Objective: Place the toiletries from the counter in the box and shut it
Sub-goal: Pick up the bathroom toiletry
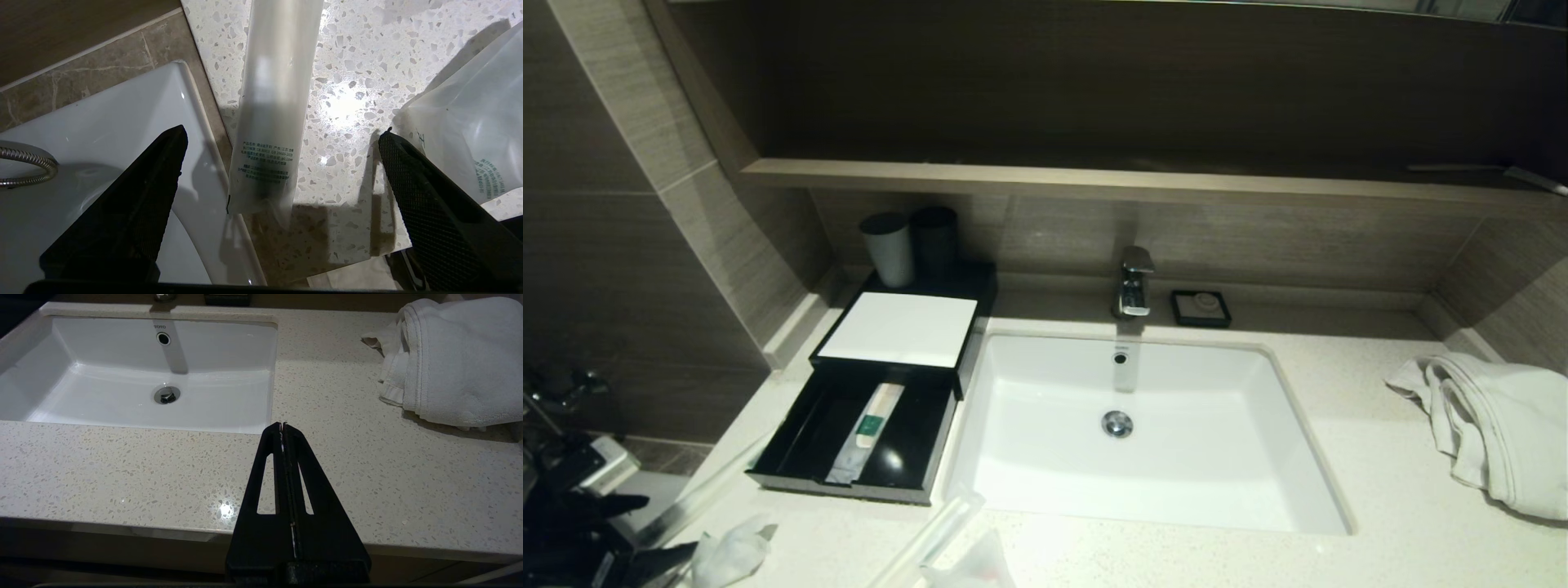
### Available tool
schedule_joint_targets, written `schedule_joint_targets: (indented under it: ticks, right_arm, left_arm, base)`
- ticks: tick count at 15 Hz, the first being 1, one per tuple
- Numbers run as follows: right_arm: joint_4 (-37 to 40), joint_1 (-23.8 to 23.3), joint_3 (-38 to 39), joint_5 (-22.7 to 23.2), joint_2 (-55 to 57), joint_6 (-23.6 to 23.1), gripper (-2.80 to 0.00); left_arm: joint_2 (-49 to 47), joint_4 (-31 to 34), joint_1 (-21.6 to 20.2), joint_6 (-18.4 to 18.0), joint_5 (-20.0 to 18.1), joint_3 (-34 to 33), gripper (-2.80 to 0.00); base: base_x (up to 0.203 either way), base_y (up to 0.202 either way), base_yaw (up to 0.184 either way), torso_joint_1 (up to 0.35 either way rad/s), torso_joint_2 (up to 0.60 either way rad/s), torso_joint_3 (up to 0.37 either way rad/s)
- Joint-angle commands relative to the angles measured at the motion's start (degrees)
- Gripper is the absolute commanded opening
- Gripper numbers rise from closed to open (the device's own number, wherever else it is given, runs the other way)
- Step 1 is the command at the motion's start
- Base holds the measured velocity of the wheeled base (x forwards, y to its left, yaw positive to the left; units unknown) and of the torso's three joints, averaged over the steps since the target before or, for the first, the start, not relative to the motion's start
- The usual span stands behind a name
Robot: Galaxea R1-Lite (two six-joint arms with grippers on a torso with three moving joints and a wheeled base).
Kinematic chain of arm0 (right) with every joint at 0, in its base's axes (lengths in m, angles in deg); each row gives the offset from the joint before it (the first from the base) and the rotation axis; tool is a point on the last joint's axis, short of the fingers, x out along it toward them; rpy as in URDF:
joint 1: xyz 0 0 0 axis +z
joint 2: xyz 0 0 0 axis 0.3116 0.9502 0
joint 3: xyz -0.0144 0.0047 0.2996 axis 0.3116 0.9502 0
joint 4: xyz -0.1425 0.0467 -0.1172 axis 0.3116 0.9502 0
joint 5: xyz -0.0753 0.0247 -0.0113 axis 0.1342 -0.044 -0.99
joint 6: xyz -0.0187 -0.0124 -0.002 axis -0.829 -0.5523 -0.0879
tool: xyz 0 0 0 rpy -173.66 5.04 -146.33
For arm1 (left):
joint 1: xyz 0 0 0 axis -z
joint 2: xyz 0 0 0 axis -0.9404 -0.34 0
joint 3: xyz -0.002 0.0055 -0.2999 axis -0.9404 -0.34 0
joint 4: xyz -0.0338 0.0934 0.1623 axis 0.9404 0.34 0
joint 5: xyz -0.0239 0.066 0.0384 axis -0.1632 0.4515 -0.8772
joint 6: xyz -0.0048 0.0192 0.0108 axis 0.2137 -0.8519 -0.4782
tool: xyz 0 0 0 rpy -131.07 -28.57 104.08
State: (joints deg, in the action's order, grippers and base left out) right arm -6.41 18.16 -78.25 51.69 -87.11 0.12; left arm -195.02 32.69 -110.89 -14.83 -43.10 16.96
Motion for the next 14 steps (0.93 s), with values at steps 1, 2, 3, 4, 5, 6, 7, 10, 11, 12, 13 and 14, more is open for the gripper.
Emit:
schedule_joint_targets:
  ticks: [1,2,3,4,5,6,7,10,11,12,13,14]
  right_arm:
    - [-0.02,0.0,0.0,0.03,0.0,0.0,-2.8]
    - [-0.02,0.0,0.0,0.03,0.0,0.0,-2.8]
    - [-0.02,0.0,0.0,0.03,0.0,0.0,-2.8]
    - [-0.02,0.0,0.0,0.03,0.0,0.0,-2.8]
    - [-0.02,0.0,0.0,0.03,0.0,0.0,-2.8]
    - [-0.02,0.0,0.0,0.03,0.0,0.0,-2.8]
    - [-0.02,0.0,0.0,0.03,0.0,0.0,-2.8]
    - [-0.02,0.0,0.0,0.03,0.0,0.0,-2.8]
    - [-0.02,0.0,0.0,0.03,0.0,0.0,-2.8]
    - [-0.02,0.0,0.0,0.03,0.0,0.0,-2.8]
    - [-0.02,0.0,0.0,0.03,0.0,0.0,-2.8]
    - [-0.02,0.0,0.0,0.03,0.0,0.0,-2.8]
  left_arm:
    - [-0.12,-0.14,-0.02,-0.36,-0.22,0.01,0.0]
    - [-0.31,-0.14,-0.02,-0.36,-0.22,0.01,0.0]
    - [-0.46,-0.14,-0.02,-0.36,-0.22,0.01,0.0]
    - [-0.53,-0.14,-0.02,-0.36,-0.22,0.01,0.0]
    - [-0.73,-0.14,-0.02,-0.36,-0.22,0.01,0.0]
    - [-0.97,-0.14,-0.02,-0.36,-0.22,0.01,0.0]
    - [-1.0,-0.14,-0.1,-0.36,-0.3,0.01,0.0]
    - [-1.08,-0.14,-0.1,-0.3,-0.29,0.01,0.0]
    - [-1.08,-0.14,-0.1,-0.27,-0.31,0.03,0.0]
    - [-1.08,-0.14,-0.13,-0.27,-0.31,0.07,0.0]
    - [-1.08,-0.14,-0.19,-0.27,-0.31,0.01,-2.8]
    - [-1.08,-0.14,-0.19,-0.27,-0.3,0.08,-2.8]
  base:
    - [0.0,0.0,0.0,0.0,0.0,0.0]
    - [0.0,0.0,0.0,0.0,0.0,0.0]
    - [0.0,0.0,0.0,0.0,0.0,0.0]
    - [0.0,0.0,0.0,0.0,0.0,0.0]
    - [0.0,0.0,0.0,0.0,0.0,0.0]
    - [0.0,0.0,0.0,0.0,0.0,0.0]
    - [0.0,0.0,0.0,0.0,0.0,0.0]
    - [0.0,0.0,0.0,0.0,0.0,0.0]
    - [0.0,0.0,0.0,0.0,0.0,0.0]
    - [0.0,0.0,0.0,0.0,0.0,0.0]
    - [0.0,0.0,0.0,0.0,0.0,0.0]
    - [0.0,0.0,0.0,0.0,0.0,0.0]
